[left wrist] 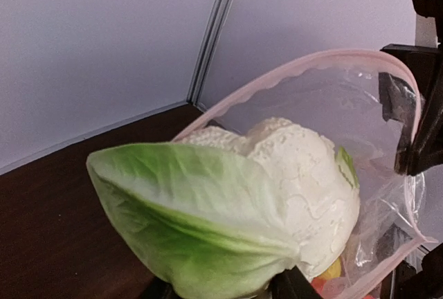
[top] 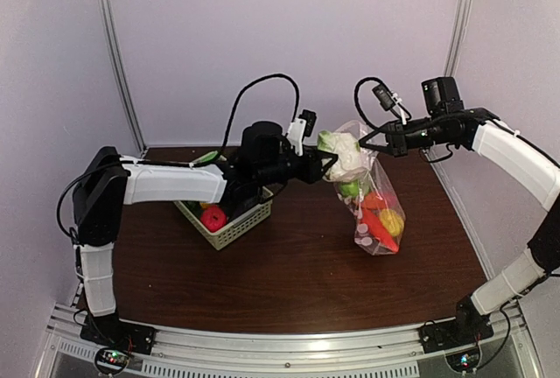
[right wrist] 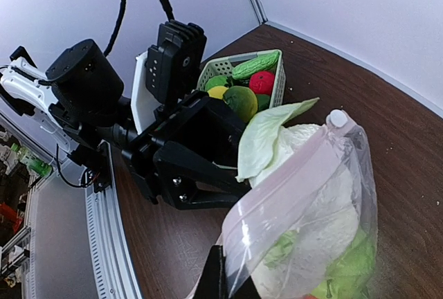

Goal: Place the food in the zip-top bag and seal the zipper
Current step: Place the fake vegetable in the zipper food storage bag.

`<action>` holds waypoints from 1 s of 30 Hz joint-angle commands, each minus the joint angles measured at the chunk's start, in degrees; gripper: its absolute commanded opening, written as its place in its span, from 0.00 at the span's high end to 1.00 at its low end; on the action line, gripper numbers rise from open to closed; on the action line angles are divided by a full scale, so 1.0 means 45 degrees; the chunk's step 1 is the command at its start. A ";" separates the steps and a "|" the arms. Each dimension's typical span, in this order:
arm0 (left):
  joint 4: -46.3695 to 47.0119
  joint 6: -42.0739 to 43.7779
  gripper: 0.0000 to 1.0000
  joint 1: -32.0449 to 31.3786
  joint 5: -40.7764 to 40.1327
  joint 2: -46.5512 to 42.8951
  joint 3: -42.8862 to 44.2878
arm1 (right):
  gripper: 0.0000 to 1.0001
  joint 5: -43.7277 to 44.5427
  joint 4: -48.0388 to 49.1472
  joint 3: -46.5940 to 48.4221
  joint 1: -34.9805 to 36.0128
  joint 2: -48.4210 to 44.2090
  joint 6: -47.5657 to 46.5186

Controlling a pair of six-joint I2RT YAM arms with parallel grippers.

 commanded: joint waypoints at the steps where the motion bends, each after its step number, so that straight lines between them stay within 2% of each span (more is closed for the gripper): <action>1: -0.3371 0.2330 0.69 -0.0366 -0.0758 0.0669 0.2212 | 1.00 -0.0930 0.0607 -0.0061 0.0008 -0.0168 0.0106; 4: -0.3486 0.3062 0.45 -0.0777 -0.0112 0.0765 0.3290 | 1.00 -0.1049 0.0508 -0.0065 0.0027 0.0098 0.0078; 6: -0.4207 0.3311 0.30 -0.0982 -0.0304 0.1002 0.4308 | 1.00 -0.1307 0.0287 0.0036 0.0046 0.0222 -0.0102; 10: -0.6200 0.3186 0.17 -0.0949 -0.1021 0.1031 0.5702 | 1.00 -0.1958 -0.0271 0.0198 0.0047 0.0052 -0.0709; 14: -0.5920 0.3185 0.05 -0.0903 -0.1439 -0.0475 0.4486 | 1.00 -0.2337 -0.0032 -0.0173 0.0038 -0.0316 -0.0780; 17: -0.5086 0.2552 0.02 -0.0880 -0.2433 -0.1855 0.2715 | 0.99 -0.2381 0.0175 -0.0296 0.0027 -0.0344 -0.0658; 22: -0.4276 -0.0233 0.02 -0.0826 -0.4056 -0.3594 0.0440 | 0.99 -0.1980 0.0087 -0.0450 0.0064 -0.0257 -0.1024; 25: -0.5207 -0.2948 0.04 -0.0766 -0.4849 -0.3579 0.0162 | 0.99 -0.1851 0.0364 -0.0744 0.0151 -0.0229 -0.1066; 30: -0.5110 -0.5958 0.16 -0.0479 -0.3749 -0.2634 -0.0257 | 0.99 -0.1535 0.0317 -0.0882 0.0397 -0.0050 -0.1506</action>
